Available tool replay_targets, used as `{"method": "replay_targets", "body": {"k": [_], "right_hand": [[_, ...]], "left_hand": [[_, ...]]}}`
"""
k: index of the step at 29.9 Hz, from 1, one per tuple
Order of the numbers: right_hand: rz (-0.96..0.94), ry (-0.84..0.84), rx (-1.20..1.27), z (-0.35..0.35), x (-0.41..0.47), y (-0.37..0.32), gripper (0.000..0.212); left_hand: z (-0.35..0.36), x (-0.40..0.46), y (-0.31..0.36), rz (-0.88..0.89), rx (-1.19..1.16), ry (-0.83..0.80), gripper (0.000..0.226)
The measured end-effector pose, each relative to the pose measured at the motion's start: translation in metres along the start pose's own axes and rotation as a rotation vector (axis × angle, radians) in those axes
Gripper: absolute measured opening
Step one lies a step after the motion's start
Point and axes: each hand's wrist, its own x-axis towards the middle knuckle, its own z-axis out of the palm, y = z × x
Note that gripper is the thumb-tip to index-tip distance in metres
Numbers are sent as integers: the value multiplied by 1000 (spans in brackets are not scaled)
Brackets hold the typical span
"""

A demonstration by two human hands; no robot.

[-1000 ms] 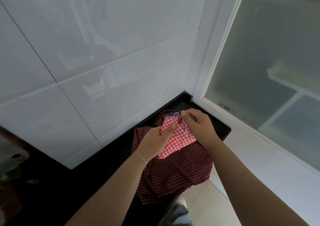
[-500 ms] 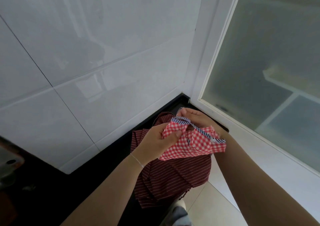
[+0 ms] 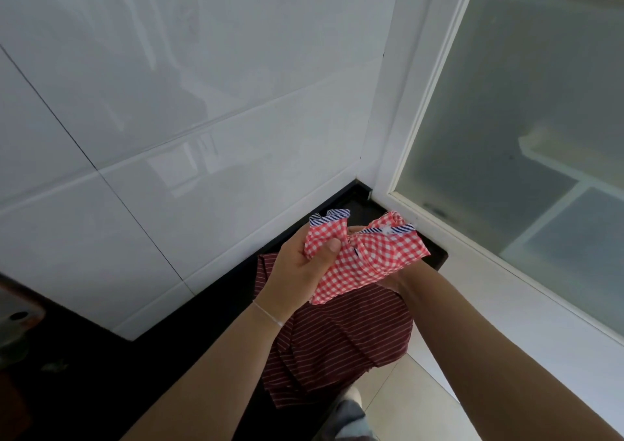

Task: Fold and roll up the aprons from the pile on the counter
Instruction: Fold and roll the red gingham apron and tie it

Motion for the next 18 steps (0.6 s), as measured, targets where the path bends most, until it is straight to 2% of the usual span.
{"method": "replay_targets", "body": {"k": [2,6,8,12,14,15,18], "right_hand": [[69,-54,4,1,3,1,44],[95,2,-15,2,13,12,48],[79,-17,-106,4,9,14,46],[98,-81,-189,4,10,-4,37],[85,-188,-397,-1,11,-22,27],[73,-245,-495,-3,10,-33,28],[64,-254,-814,-12,22,-49,56]], "left_hand": [[1,2,0,-35,13,-1,47],[0,8,0,-161,47,-64,26],[-1,9,-1,-203,40,-104,25],[-3,7,-4,-162,50,-109,26],[-8,7,-12,-166,110,-105,33],[-11,8,-15,-171,171,-112,38],[-19,10,-24,-190,415,-127,41]]}}
